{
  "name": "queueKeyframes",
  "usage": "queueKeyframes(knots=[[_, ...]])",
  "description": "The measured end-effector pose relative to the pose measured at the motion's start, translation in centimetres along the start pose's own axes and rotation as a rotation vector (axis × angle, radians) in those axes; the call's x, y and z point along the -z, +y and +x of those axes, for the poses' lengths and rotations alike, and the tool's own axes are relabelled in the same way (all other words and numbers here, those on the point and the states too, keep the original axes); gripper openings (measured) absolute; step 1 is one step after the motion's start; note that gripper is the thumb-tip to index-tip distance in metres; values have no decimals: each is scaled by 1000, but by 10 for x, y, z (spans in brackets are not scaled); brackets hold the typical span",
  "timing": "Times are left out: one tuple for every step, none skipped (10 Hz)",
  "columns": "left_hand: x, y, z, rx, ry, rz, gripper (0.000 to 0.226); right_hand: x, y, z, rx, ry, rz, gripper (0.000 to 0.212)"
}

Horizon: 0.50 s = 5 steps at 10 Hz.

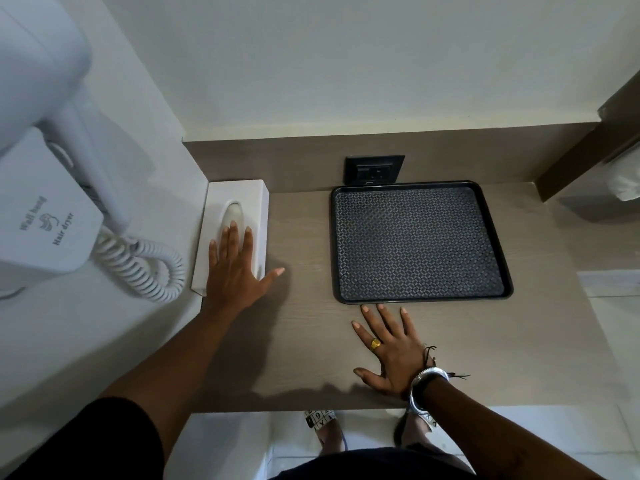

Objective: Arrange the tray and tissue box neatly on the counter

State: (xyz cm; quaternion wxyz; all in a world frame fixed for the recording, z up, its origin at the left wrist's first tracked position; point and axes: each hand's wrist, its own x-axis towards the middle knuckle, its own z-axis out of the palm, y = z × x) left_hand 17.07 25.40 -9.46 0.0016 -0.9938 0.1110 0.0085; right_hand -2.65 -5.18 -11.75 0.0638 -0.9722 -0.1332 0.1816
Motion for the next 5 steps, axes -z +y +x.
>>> queueKeyframes(knots=[[1,-3,0,-5,-17,8,111,0,-1,1,-5,-24,12,86],[1,-2,1,-15,-23,24,110,-3,0,-1,8,-44,15,86],[5,1,-3,10,-60,7,114,1,-3,-2,0,-32,3,84],[26,10,-5,61,-31,-40,118,13,-5,-10,-24,-2,23,80],[59,33,2,-53,140,-118,110,32,-9,-41,22,66,402,72]])
